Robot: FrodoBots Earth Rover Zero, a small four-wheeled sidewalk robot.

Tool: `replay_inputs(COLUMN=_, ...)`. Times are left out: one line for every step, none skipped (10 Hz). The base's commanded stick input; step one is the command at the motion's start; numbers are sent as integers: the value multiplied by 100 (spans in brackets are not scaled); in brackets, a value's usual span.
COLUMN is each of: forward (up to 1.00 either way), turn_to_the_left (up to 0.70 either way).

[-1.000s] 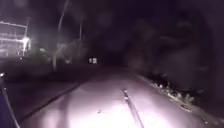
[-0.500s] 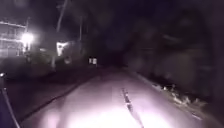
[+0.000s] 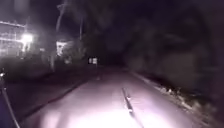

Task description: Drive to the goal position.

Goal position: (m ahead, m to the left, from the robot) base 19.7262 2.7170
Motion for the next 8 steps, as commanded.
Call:
replay_inputs(forward=50, turn_to_the_left=2)
replay_inputs(forward=50, turn_to_the_left=6)
replay_inputs(forward=50, turn_to_the_left=0)
replay_inputs(forward=50, turn_to_the_left=1)
replay_inputs(forward=50, turn_to_the_left=10)
replay_inputs(forward=50, turn_to_the_left=6)
replay_inputs(forward=50, turn_to_the_left=0)
replay_inputs(forward=50, turn_to_the_left=0)
